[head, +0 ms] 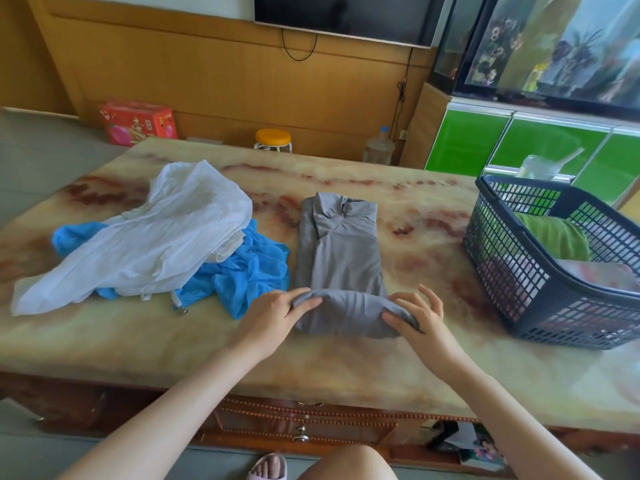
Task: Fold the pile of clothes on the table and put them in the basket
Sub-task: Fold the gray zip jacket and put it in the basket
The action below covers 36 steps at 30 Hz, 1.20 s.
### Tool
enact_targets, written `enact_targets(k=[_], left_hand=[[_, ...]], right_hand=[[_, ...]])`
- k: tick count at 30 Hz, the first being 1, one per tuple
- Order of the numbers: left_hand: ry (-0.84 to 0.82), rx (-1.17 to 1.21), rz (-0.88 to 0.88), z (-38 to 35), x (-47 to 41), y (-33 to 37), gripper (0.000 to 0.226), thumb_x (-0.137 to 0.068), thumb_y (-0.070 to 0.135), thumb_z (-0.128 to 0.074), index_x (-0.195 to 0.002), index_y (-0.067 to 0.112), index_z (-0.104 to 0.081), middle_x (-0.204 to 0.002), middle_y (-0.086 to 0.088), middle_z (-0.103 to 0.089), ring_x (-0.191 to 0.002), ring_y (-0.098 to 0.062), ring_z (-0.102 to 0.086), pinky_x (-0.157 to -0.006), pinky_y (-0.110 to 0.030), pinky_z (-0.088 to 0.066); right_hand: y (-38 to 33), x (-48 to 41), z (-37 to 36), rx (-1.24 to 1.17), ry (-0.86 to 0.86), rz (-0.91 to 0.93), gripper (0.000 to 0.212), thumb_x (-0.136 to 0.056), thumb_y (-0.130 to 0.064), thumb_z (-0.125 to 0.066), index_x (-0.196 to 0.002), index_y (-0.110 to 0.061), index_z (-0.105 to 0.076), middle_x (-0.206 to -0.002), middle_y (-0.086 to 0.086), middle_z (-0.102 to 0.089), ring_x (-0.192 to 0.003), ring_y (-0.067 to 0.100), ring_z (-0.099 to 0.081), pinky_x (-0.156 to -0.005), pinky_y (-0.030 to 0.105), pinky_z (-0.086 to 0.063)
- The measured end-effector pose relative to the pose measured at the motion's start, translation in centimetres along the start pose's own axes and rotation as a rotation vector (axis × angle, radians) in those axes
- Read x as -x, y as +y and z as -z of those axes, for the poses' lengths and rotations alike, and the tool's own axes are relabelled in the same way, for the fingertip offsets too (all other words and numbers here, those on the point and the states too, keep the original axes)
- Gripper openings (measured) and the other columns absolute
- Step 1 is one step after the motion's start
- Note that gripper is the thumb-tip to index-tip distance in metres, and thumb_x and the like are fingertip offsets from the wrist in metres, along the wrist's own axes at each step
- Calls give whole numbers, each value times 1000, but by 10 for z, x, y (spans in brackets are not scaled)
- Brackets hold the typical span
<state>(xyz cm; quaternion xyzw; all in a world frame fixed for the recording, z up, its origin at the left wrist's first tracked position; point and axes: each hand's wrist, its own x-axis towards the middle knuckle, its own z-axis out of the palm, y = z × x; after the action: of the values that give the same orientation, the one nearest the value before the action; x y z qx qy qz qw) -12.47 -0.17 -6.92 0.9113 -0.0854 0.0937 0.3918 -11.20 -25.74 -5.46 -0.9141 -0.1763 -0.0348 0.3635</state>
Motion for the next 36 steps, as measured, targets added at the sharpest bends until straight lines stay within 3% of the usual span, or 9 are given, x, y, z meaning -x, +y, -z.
enact_targets(k=[3,6,12,16,20,25,28,30,36], left_hand=[[-45,131,116,2,5,9,42,-86,62,-37,-77,30,-63,-54,5,-53,-54,-7,-53,-54,-22,-36],[-104,114,293,-7,5,5,45,-92,48,-45,-56,21,-43,-49,6,-39,-49,-11,-43,-52,-27,-30],[-59,150,415,-20,-11,-9,46,-87,60,-48,-92,15,-62,-88,2,-64,-96,-23,-62,-79,-34,-47],[-16,286,419,-21,2,-4,67,-78,53,-66,-133,26,-39,-118,9,-52,-108,-9,-50,-89,-29,-42],[160,197,258,-35,15,-14,76,-80,31,-71,-143,26,-29,-79,3,-55,-72,-17,-57,-68,-36,-47],[259,-96,-277,-33,20,-19,56,-79,3,-70,-130,21,-54,-128,2,-51,-120,-8,-47,-104,-19,-35],[-29,-13,-326,-25,27,-18,33,-93,30,-52,-125,32,-58,-134,19,-49,-125,6,-42,-103,-20,-39],[-134,-57,-263,-24,31,-23,51,-88,60,-41,-136,41,-42,-143,29,-33,-130,13,-29,-104,-12,-32],[-26,-274,-302,-26,23,-35,66,-78,63,-52,-134,29,-48,-132,15,-48,-119,0,-41,-103,-19,-31]], right_hand=[[-9,5,-1,-225,-48,-113,26,-87,-51,-52,-92,-30,-65,-94,-21,-61,-114,6,-46,-100,36,-39],[-3,3,-15,-250,-41,-190,23,-91,-44,-55,-91,-27,-69,-86,-5,-71,-84,14,-66,-78,47,-50],[0,-17,-34,126,112,-312,32,-94,-48,-46,-85,-22,-61,-78,-1,-65,-75,21,-60,-56,33,-41],[5,-21,-37,63,163,-349,37,-92,-47,-51,-67,-20,-43,-66,-2,-53,-70,23,-54,-52,32,-35],[4,-16,-39,8,180,-328,32,-88,-46,-57,-106,-20,-55,-93,-1,-59,-89,22,-57,-66,34,-46],[11,-2,-19,222,192,226,48,-84,-35,-65,-130,-33,-49,-138,-10,-39,-127,9,-32,-100,29,-25],[22,10,-12,262,-106,282,51,-81,-64,-51,-129,-46,-48,-142,-29,-34,-130,-2,-25,-108,22,-22],[31,15,-11,263,-237,234,73,-74,-75,-52,-139,-52,-29,-148,-33,-20,-137,-9,-13,-112,15,-9],[31,6,-15,237,-156,160,72,-73,-57,-67,-134,-48,-31,-135,-39,-23,-122,-32,-4,-114,14,-2]])
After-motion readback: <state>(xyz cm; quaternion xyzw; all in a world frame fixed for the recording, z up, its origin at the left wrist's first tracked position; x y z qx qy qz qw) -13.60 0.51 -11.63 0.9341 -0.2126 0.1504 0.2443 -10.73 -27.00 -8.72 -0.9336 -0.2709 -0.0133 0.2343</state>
